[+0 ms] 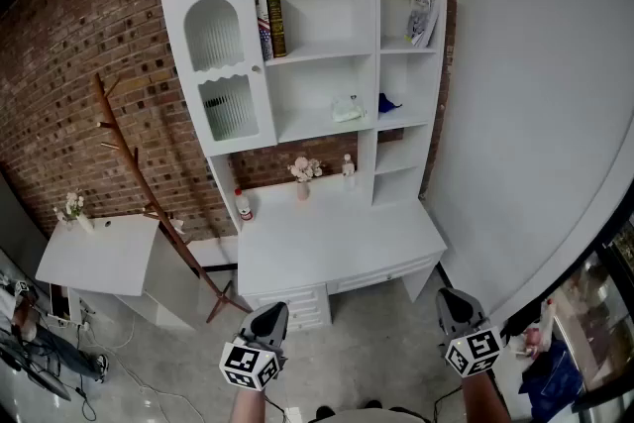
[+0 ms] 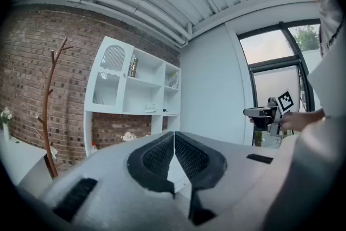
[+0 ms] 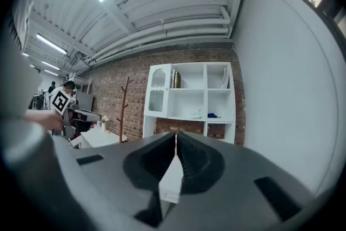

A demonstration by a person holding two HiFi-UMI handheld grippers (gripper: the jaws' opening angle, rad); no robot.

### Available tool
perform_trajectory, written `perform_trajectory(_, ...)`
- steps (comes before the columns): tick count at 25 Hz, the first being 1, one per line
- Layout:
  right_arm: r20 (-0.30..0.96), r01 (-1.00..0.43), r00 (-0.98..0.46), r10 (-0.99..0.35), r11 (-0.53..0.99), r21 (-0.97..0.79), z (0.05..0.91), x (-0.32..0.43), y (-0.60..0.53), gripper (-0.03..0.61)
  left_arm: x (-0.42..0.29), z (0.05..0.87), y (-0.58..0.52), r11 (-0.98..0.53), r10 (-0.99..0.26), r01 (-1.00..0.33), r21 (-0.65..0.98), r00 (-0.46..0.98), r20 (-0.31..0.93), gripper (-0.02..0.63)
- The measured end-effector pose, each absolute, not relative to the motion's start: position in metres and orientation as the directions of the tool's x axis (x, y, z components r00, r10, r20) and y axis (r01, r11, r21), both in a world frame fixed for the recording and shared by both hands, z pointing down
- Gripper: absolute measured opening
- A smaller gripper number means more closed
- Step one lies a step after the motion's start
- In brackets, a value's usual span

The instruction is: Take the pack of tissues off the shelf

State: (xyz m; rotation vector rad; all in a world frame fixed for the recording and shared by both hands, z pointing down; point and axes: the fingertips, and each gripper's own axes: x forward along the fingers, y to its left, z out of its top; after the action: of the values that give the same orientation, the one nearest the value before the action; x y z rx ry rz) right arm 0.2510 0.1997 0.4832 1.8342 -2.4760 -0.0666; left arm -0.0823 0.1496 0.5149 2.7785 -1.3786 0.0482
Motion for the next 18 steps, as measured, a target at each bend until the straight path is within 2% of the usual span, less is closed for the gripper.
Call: perform_trajectory(18,0.008,-0.954,-0.294,-0.956,0.294,0.061,0.4739,0.2464,0.1977,0.032,-0.0838,0.5139,0.1498,-0.603,-0.795,-0.797,0.034,0.604,0.048,0.026)
